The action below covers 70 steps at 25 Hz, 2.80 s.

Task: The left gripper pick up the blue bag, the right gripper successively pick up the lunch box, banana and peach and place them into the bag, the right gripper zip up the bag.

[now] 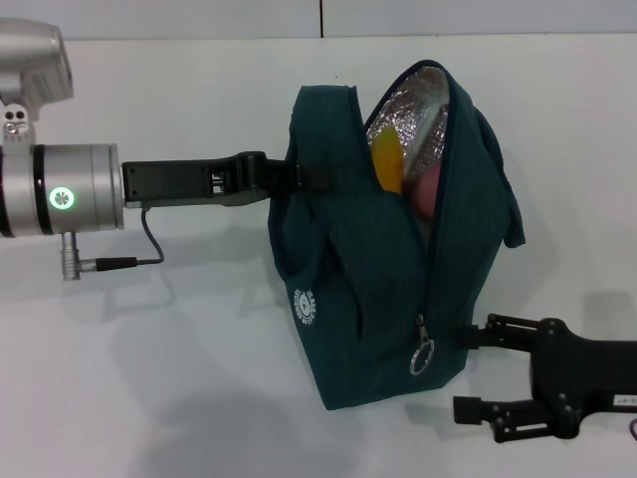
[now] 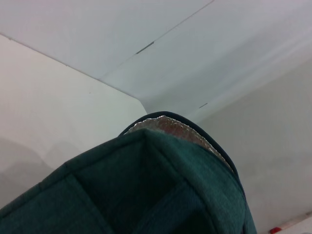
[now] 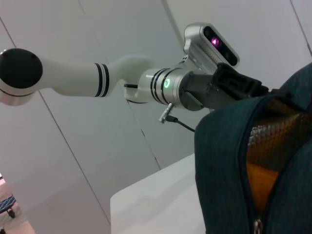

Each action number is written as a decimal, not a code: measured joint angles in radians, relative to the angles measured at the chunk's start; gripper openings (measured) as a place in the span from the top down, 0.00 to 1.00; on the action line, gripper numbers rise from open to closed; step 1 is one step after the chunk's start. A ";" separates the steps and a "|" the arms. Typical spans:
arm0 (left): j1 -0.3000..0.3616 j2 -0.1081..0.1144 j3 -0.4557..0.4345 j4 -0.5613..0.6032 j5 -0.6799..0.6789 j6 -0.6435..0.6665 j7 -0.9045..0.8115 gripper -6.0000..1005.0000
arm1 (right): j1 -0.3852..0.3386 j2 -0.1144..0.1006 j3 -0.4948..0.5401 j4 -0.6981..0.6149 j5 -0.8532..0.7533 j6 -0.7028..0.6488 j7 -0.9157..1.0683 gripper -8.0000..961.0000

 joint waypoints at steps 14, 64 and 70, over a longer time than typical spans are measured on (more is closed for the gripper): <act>-0.001 -0.003 0.000 0.000 0.001 0.000 0.002 0.90 | 0.116 0.008 -0.065 0.113 0.034 0.052 -0.028 0.09; 0.001 -0.005 0.000 0.000 -0.005 0.005 0.002 0.89 | 0.094 0.004 -0.150 0.132 0.125 0.092 -0.031 0.10; 0.001 -0.004 0.000 0.000 -0.004 0.005 0.002 0.89 | 0.092 0.001 -0.150 0.130 0.129 0.110 -0.029 0.17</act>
